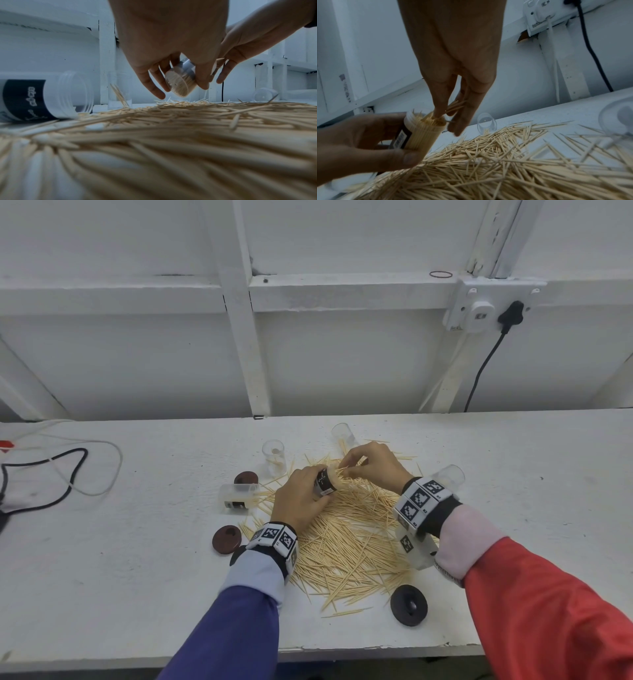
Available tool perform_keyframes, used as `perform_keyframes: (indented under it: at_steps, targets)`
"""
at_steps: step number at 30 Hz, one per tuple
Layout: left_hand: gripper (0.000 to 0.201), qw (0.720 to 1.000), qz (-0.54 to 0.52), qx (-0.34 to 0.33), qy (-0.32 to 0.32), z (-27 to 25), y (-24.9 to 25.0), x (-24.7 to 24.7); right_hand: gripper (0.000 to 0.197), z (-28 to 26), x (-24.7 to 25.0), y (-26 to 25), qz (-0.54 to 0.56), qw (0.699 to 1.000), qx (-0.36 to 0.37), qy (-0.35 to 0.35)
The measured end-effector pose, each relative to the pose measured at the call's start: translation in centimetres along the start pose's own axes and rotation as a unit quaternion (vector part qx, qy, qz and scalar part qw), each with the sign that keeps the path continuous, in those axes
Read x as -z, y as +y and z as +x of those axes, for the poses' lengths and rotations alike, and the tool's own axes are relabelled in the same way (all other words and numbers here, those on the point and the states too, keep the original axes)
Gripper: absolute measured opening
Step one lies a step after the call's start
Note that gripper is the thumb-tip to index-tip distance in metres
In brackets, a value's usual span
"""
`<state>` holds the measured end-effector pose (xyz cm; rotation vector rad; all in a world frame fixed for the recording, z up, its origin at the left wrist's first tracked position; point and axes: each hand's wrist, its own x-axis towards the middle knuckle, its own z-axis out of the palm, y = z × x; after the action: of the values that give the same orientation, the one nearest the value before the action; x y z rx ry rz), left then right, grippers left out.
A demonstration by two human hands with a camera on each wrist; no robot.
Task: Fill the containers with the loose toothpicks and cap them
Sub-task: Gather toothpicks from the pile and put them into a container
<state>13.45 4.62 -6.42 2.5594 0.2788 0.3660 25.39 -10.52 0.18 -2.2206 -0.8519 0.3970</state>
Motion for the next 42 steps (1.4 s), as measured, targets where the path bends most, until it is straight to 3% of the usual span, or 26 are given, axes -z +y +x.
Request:
perform_keyframes:
  at_steps: [3,10,18,23,30,33,36,42]
  targets:
    - [0.056,1.0,-0.003,0.001,-0.001,0.0,0.1,0.0,0.011,-0.2,0.0,-0.2,0.078,0.997,-0.016,-0.022]
    - [0.055,1.0,-0.008,0.001,-0.001,0.0,0.0,0.0,0.013,-0.1,0.1,-0.4,0.162,0.986,-0.047,0.011]
    - [0.055,1.0,-0.018,-0.017,-0.007,0.0,0.1,0.0,0.013,-0.3,-0.3,-0.8,0.13,0.991,-0.026,0.018]
    - [0.054,0.999,-0.037,0.0,0.01,0.1,0.1,0.0,0.024,-0.3,0.1,-0.8,0.198,0.978,-0.032,0.053]
    - [0.057,0.998,-0.053,-0.007,0.014,0.1,0.1,0.0,0.023,-0.5,-1.1,-1.6,0.051,0.991,0.03,0.121]
    - [0.053,0.996,-0.083,-0.005,0.022,0.0,0.4,0.2,0.035,-1.2,-1.9,-2.1,0.017,0.994,0.068,0.087]
    - [0.05,0.992,-0.121,0.007,0.039,-0.1,0.6,0.4,0.048,-1.6,-2.1,-2.2,0.092,0.993,0.076,0.014]
    - [0.045,0.988,-0.144,0.015,0.055,-0.2,0.9,0.7,0.052,-1.7,-2.1,-1.3,0.126,0.99,0.05,-0.029]
